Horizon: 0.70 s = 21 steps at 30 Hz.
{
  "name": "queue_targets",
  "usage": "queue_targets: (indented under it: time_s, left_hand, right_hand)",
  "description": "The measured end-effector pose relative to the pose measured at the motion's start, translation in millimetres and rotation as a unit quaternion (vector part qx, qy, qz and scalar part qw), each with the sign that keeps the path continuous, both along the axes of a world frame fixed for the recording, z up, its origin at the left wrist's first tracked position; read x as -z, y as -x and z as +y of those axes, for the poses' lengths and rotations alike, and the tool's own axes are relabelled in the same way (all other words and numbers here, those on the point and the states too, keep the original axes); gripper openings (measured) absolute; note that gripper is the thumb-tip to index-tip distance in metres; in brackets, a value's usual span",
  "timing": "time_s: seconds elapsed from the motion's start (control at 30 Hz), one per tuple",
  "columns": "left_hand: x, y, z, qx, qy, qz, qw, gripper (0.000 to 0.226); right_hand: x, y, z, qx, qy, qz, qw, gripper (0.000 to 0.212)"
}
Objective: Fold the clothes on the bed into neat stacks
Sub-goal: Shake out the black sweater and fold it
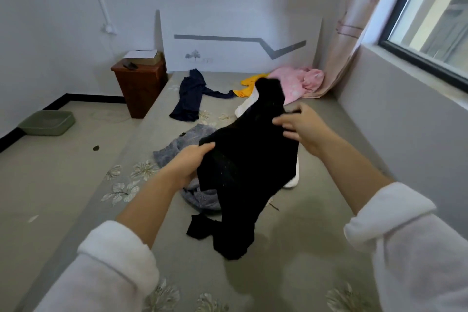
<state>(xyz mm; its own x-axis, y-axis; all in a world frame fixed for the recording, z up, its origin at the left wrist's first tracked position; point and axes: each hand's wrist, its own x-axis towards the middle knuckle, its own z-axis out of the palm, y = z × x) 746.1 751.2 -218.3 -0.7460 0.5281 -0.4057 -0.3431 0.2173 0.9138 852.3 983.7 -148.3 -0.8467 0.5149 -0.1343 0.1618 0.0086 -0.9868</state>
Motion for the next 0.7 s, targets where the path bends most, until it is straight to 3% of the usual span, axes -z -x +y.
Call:
queue_targets:
  time_s: [0.1,0.17,0.23,0.27,0.37,0.43,0.53,0.7]
  left_hand:
    - [-13,-1,15,-0.049,-0.016,-0.031,0.998,0.027]
    - [-16,-5,25,-0.053,-0.013,-0.053,0.997,0.031]
    - [-18,-10,34,-0.044,-0.005,-0.070,0.997,0.032]
    - [-18,-13,38,-0.039,-0.006,-0.077,0.996,0.032]
    - [-22,-16,43,-0.042,-0.022,-0.095,0.994,0.023]
    - [-24,-11,39,-0.036,-0.058,-0.100,0.993,0.017]
    - [-28,-1,25,-0.006,-0.105,-0.073,0.992,0.025]
    - [-13,-3,-1,0.026,-0.093,-0.075,0.993,0.028]
  right_hand:
    - [40,-22,-11,-0.112,-0.035,-0.124,0.985,0.042]
    - [66,-37,-22,-0.252,-0.037,-0.200,0.946,0.042]
    - [87,-46,-36,-0.320,-0.057,-0.226,0.918,0.052]
    - [96,-46,-41,-0.314,-0.061,-0.206,0.925,0.048]
    - [103,-43,-51,-0.227,-0.025,-0.099,0.969,0.005]
    - [98,-39,-48,-0.194,0.031,-0.090,0.976,0.017]
    - [89,-35,-40,-0.194,0.106,-0.080,0.972,0.020]
    - [82,-27,-37,-0.182,0.094,-0.072,0.976,0.015]
